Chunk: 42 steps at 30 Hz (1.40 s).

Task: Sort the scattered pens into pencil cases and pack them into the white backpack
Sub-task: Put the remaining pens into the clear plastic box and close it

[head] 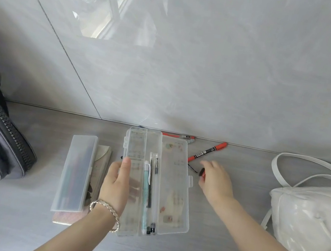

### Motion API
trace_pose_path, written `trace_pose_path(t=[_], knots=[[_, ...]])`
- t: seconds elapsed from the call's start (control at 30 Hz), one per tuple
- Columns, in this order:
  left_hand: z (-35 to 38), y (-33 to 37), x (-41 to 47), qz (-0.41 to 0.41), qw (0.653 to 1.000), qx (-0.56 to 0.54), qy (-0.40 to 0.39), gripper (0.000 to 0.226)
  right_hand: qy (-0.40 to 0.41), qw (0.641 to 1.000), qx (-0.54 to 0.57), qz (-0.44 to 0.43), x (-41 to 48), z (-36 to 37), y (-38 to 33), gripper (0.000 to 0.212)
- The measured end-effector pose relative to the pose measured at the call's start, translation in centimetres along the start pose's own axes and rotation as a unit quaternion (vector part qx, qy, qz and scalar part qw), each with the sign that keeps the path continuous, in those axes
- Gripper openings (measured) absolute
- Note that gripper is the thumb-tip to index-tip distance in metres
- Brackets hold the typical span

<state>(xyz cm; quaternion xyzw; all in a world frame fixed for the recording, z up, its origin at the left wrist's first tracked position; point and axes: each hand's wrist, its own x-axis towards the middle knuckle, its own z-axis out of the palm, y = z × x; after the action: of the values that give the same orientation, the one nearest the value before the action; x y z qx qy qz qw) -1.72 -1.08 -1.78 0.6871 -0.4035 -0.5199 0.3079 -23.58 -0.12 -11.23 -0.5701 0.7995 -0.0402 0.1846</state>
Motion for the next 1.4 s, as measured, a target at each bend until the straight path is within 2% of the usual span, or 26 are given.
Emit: trace_pose_path(t=[0.07,0.13,0.23,0.27,0.3,0.4,0.5,0.57,0.67,0.83,0.93,1.03,1.1,1.13,1.2,1.27,1.4], knots=[[-0.1,-0.2,-0.2,0.005,1.0,0.005,-0.001,0.034,0.085,0.985,0.144,0.038,-0.5,-1.3,-1.6,0.039],[-0.1,-0.4,-0.2,0.008,1.0,-0.002,-0.01,0.039,0.14,0.93,0.337,0.045,-1.8,-3.5,-4.5,0.031],[0.1,-0.3,-0.5,-0.002,1.0,0.0,-0.017,0.038,0.091,0.833,0.545,-0.034,-4.7,-6.3,-9.7,0.028],[0.3,-0.3,-0.6,0.002,1.0,0.002,-0.011,0.036,0.069,0.824,0.56,-0.057,-5.7,-6.4,-11.1,0.026],[0.6,-0.3,-0.8,0.008,1.0,-0.001,-0.009,0.033,0.061,0.833,0.545,-0.072,-6.5,-6.2,-12.3,0.021],[1.2,-0.8,-0.8,-0.004,0.999,-0.03,-0.018,0.034,0.078,0.914,0.389,-0.085,-7.6,-4.7,-13.7,0.016],[1.5,-1.6,-0.5,-0.053,0.997,-0.038,-0.032,0.043,0.104,0.95,0.274,-0.11,-7.8,-4.1,-13.4,0.02],[1.5,-1.8,-0.3,-0.067,0.997,-0.039,-0.031,0.05,0.136,0.958,0.2,-0.157,-8.0,-3.5,-12.7,0.019],[1.3,-1.4,-0.4,-0.064,0.997,-0.047,-0.026,0.043,0.148,0.952,0.156,-0.219,-8.4,-2.5,-11.1,0.026],[1.4,-1.2,-1.0,-0.027,0.999,0.003,-0.034,0.042,0.16,0.957,0.142,-0.198,-8.2,-2.2,-10.4,0.03],[1.2,-1.0,-1.0,-0.019,1.0,0.011,-0.018,0.041,0.138,0.947,0.212,-0.198,-8.0,-2.8,-10.6,0.026],[0.5,-1.0,-0.7,-0.019,0.999,0.027,-0.016,0.046,0.127,0.941,0.292,-0.112,-6.3,-4.1,-8.6,0.024],[-0.1,-1.5,-0.2,-0.035,0.999,0.035,-0.01,0.042,0.123,0.964,0.234,0.005,-3.9,-4.1,-5.4,0.026],[-0.4,-1.8,0.1,-0.044,0.998,0.04,-0.007,0.042,0.085,0.977,0.182,0.075,-2.8,-3.8,-3.6,0.033],[-0.8,-2.3,0.4,-0.052,0.998,0.044,-0.004,0.044,-0.004,0.979,0.089,0.185,-1.4,-2.5,-0.6,0.041],[-1.1,-2.7,0.5,-0.066,0.997,0.04,-0.002,0.044,-0.061,0.976,0.036,0.206,-1.0,-1.0,1.2,0.042],[-1.2,-2.8,0.6,-0.068,0.997,0.045,0.001,0.04,-0.07,0.99,0.034,0.121,-0.1,-0.6,1.0,0.037]])
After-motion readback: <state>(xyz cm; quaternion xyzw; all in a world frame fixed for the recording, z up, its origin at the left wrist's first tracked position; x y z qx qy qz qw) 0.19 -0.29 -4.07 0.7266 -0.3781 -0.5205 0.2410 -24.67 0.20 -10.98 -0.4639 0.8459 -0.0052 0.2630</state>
